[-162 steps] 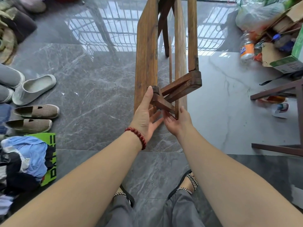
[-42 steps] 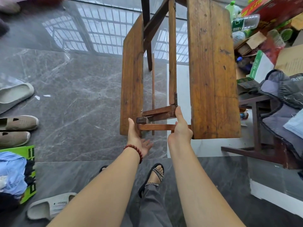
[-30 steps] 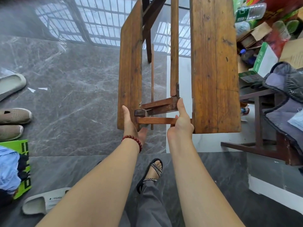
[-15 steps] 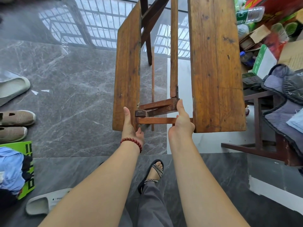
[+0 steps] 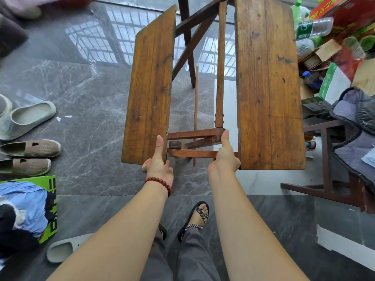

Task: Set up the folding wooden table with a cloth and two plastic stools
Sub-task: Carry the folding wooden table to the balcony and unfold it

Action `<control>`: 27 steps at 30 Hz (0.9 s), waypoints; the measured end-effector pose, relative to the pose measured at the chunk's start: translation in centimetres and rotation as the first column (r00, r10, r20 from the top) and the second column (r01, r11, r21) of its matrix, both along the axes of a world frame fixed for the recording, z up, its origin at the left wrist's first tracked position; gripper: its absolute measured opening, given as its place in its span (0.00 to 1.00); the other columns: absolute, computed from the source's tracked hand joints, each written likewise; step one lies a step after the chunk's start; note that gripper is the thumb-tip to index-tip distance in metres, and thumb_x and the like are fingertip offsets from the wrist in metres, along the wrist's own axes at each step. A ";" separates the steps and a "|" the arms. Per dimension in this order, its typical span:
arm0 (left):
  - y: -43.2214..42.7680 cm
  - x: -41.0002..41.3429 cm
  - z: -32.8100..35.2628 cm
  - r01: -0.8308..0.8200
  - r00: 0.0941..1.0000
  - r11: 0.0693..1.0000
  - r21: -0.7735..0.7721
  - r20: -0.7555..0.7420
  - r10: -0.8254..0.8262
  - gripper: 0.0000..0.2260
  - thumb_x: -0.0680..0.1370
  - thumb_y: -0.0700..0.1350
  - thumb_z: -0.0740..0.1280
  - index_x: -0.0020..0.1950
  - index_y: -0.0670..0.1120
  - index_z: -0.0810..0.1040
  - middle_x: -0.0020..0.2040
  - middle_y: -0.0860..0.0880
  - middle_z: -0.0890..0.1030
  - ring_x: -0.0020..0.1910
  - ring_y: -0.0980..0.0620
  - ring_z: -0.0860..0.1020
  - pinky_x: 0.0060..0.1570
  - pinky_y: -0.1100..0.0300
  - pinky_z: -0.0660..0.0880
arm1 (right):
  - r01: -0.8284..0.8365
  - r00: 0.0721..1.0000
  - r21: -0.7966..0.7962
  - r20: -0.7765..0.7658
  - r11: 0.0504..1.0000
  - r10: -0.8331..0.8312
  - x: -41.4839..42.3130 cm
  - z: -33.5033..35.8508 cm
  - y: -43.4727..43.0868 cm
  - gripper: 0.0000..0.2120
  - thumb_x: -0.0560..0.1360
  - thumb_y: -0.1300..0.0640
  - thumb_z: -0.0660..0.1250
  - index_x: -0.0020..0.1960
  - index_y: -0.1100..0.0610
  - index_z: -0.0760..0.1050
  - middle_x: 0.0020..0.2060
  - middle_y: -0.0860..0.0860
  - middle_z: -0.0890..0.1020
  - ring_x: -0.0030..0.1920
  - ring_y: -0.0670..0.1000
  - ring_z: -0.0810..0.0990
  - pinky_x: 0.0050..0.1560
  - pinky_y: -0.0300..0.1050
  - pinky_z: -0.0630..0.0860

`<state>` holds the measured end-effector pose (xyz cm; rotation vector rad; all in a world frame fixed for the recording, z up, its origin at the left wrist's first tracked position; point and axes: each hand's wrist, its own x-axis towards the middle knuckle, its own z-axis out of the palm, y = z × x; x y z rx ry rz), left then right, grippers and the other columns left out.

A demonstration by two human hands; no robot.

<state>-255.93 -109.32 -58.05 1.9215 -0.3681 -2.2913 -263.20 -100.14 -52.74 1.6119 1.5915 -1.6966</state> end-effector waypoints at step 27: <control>-2.5 -0.1 5.9 0.370 0.894 0.893 -0.257 0.361 -0.266 0.33 0.69 0.47 0.76 0.62 0.46 0.57 0.54 0.46 0.64 0.51 0.49 0.67 0.53 0.57 0.63 | 0.035 0.998 -0.111 0.064 0.993 -0.029 0.4 0.5 -2.3 0.42 0.63 0.42 0.78 0.70 0.54 0.63 0.64 0.53 0.73 0.60 0.56 0.75 0.61 0.52 0.74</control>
